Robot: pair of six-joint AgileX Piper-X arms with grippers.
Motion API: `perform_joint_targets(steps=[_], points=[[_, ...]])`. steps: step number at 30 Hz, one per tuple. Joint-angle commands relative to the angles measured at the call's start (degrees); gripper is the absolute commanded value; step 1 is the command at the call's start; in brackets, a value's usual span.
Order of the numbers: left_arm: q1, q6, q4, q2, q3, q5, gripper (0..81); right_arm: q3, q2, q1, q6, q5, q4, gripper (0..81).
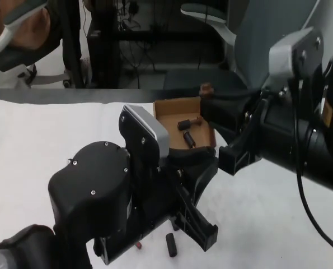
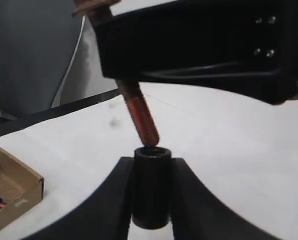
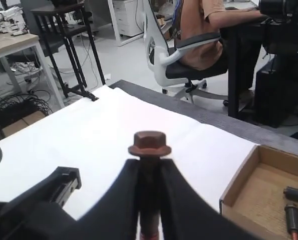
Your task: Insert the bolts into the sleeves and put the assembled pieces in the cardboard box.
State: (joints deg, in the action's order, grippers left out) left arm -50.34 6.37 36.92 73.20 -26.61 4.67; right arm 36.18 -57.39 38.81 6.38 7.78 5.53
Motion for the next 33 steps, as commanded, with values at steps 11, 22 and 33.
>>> perform_joint_targets(steps=[11,22,33], points=[[-0.06,-0.38,4.54,0.4,-0.28,-4.67,1.8,-2.38,0.59,1.18,5.19,0.65,5.72,0.6],[2.56,-0.38,8.71,0.4,-0.28,-5.01,1.8,-3.17,1.55,2.18,7.09,5.41,2.85,18.2],[6.24,-6.37,6.64,0.4,-0.48,-5.01,1.8,-3.17,10.99,2.31,10.99,-6.71,-15.91,56.1]])
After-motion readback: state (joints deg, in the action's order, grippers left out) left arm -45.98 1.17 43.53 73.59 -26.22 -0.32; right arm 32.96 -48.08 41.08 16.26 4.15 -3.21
